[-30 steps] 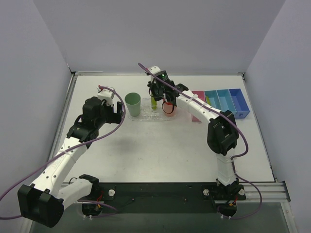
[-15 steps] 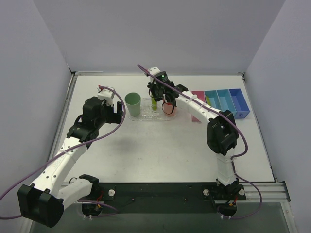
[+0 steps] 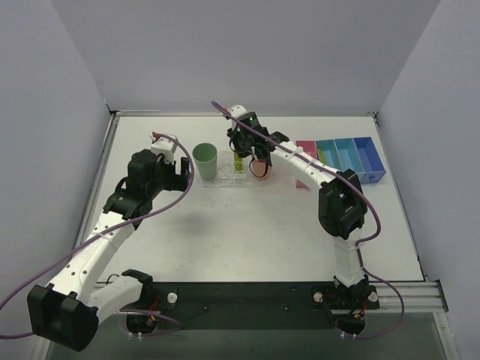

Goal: Prepare toiletry sets of a toothbrush and toothpaste on the tray

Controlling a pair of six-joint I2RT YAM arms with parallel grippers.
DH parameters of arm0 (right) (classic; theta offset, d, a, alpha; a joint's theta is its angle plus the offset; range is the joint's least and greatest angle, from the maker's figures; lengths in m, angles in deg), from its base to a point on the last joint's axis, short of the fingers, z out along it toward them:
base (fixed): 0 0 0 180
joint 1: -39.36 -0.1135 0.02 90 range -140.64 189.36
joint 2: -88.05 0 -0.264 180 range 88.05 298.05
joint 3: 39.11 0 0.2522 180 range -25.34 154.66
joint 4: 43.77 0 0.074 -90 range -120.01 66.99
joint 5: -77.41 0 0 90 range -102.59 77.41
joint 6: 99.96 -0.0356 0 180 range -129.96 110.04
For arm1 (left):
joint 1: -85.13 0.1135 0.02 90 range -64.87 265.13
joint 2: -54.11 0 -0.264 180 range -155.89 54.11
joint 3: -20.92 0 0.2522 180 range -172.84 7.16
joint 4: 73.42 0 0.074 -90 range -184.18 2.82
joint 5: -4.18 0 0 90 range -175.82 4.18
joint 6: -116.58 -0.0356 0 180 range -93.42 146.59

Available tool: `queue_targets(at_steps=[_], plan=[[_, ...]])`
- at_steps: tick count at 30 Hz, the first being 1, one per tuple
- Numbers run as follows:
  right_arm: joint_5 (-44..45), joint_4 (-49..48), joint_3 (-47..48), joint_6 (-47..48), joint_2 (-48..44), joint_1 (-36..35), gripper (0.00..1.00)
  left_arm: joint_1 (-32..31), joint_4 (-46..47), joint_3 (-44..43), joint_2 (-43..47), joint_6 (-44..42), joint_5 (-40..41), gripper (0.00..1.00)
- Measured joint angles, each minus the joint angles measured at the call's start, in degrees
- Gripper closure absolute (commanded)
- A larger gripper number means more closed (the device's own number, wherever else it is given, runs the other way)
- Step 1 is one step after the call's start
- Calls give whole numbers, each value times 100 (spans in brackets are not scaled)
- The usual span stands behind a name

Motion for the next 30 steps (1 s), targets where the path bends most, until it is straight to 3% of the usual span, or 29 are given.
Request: queue_targets(at_steps=[4,11,13,22,30], plan=[[2,-13,-24,0,0,0,76,-20,0,0,0,0,0,8],[-4,-28,-68,-4,0,0,51,-24,-2,0,0,-11,0,8],[-7,-28,-68,-2,-2,0,49,-24,-2,0,0,-17,15,8],[-92,205,-116,-9,-542,173,48,-24,2,0,0,-74,205,8],[-153,321,-909,-219,-2402,1110,61,-17,31,0,0,-188,446,8]])
